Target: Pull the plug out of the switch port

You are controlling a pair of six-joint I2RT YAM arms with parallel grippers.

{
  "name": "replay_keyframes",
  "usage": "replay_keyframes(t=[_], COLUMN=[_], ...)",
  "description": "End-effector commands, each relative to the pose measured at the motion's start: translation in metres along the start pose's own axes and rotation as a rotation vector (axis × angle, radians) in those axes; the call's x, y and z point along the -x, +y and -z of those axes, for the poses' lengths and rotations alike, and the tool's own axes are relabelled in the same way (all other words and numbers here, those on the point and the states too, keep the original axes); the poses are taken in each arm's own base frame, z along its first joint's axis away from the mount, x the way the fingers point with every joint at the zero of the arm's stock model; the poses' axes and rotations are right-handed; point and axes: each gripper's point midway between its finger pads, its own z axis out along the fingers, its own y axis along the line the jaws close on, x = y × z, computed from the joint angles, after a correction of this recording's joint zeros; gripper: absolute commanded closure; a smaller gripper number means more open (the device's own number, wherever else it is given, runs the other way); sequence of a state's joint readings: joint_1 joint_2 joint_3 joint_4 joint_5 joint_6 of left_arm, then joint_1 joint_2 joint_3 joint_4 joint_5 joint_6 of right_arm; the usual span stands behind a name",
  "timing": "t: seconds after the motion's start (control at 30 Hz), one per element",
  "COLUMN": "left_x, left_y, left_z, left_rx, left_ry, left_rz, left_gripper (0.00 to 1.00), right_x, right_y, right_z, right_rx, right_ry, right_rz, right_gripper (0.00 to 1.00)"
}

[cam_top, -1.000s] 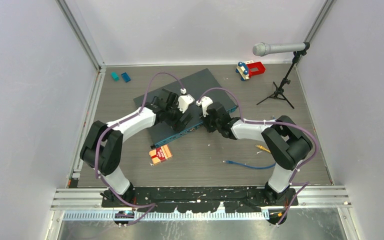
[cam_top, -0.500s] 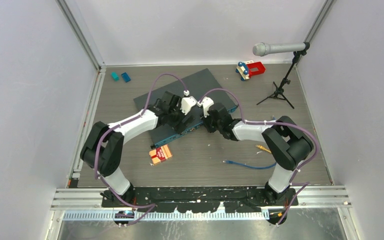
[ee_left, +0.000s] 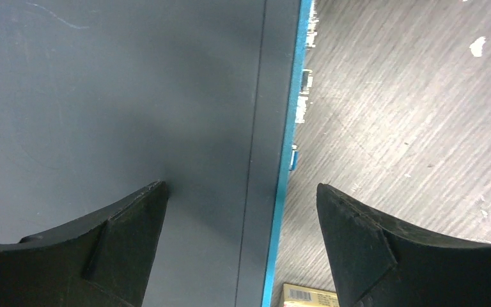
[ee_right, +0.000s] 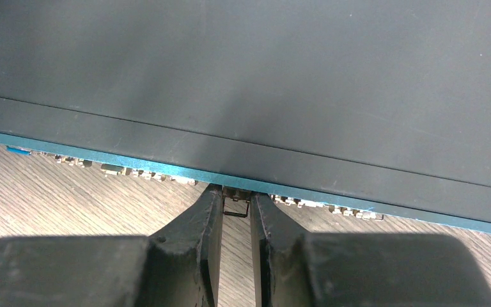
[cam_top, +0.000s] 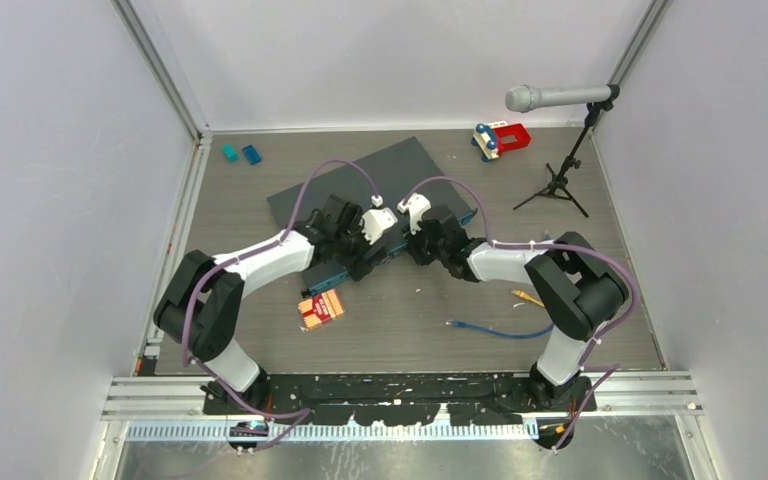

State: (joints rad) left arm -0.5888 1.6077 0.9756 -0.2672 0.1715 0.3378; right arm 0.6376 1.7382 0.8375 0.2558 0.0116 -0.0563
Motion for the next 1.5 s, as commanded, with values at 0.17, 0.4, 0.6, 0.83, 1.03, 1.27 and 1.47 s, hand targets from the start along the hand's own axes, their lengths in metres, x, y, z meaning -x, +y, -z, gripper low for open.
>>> replay_keyframes(t=[0.17,0.4,0.6,0.83,1.03,1.27,1.47], left_x=[-0.013,-0.013,-0.012,-0.014,-0.014,-0.005,0.010], left_y=[0.045,0.057,0.057,0.057,0.056,0.053,0.048], left_z=[-0.007,-0.009,-0.014,-0.017,-0.018,-0.016,-0.010], left_rx=[0.253,0.311,0.315,0.323,0.316,0.283,0.216], left_ry=[0.045,0.077,0.108,0.147,0.147,0.114,0.056], left_rz=[-0.069,-0.029,0.048,0.120,0.121,0.116,0.104], left_gripper=[0.14,0.24,0.32,0.34,0.34,0.24,0.15], right_x=[0.039,0.031,0.023,0.022,0.024,0.017,0.004], right_y=[-0.003,0.000,0.002,0.009,0.010,0.021,0.025], right_z=[0.013,0.018,0.023,0.027,0.030,0.041,0.056], right_rx=[0.042,0.067,0.081,0.079,0.081,0.164,0.234], right_ry=[-0.130,-0.108,-0.096,-0.104,-0.084,-0.034,-0.001], right_rz=[-0.034,0.001,0.035,0.039,0.023,0.040,0.042], right_gripper=[0.99,0.99,0.99,0.99,0.99,0.99,0.99])
